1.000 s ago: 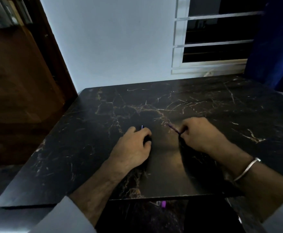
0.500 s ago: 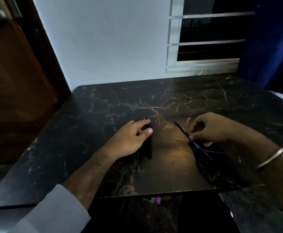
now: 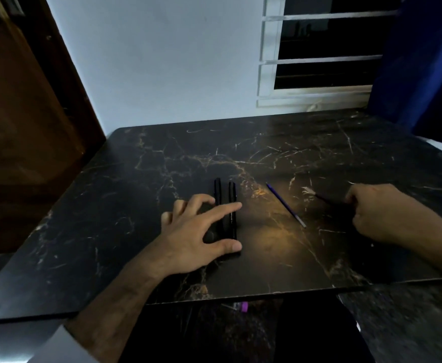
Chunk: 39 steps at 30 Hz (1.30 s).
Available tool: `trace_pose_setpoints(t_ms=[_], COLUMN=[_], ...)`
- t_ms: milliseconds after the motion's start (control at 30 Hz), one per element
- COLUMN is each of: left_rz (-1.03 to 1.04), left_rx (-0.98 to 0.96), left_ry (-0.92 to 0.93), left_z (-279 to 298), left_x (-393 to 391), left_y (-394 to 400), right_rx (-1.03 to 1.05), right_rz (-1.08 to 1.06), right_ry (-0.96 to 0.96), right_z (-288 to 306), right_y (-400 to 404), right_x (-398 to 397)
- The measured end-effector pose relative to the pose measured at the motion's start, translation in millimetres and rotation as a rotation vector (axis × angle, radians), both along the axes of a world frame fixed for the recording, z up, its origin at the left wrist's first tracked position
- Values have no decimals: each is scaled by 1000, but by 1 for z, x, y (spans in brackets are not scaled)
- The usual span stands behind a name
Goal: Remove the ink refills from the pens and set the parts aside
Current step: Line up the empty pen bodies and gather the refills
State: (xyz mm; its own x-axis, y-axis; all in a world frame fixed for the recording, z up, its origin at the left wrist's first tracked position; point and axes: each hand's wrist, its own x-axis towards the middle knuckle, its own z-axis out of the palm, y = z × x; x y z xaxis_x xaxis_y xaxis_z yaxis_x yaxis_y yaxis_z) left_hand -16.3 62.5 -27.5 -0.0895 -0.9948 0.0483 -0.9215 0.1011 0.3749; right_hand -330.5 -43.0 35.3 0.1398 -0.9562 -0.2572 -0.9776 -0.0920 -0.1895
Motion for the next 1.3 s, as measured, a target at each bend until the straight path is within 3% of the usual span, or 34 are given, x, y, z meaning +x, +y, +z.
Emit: trace_pose_setpoints(t_ms=[200,267,367,433,533,867,1033,1300], left_rz=[41,47,47,25,-48,-44,-37,-42], left_rx=[-55,-73,-74,-52,21,45,52,70], left_ry=[-58,-54,-69,-53,-72,-83,-61,-116], left_z=[-3,-1,0,-1,-6,-13,-10,-10], left_x=[-7,-8,-9,-9,-10,-9,-11,-12], left_y=[-13,-18,-19,-18,-18,-18,-17,-18], right_rx=[-142,-203,-300,-207,-36,-239,-291,-164], right_rz=[295,350,262,169,129,5,77,105], right_ry=[69,-4,-233,-287,-138,-304,-125,-65], right_z=[11,6,-1,-3,-8,-12,-15,-14], right_y=[-33,-35,-35,-30,-13,-15,-35,-38], right_x=[-14,-6,6,3,-14,-23,-6,60])
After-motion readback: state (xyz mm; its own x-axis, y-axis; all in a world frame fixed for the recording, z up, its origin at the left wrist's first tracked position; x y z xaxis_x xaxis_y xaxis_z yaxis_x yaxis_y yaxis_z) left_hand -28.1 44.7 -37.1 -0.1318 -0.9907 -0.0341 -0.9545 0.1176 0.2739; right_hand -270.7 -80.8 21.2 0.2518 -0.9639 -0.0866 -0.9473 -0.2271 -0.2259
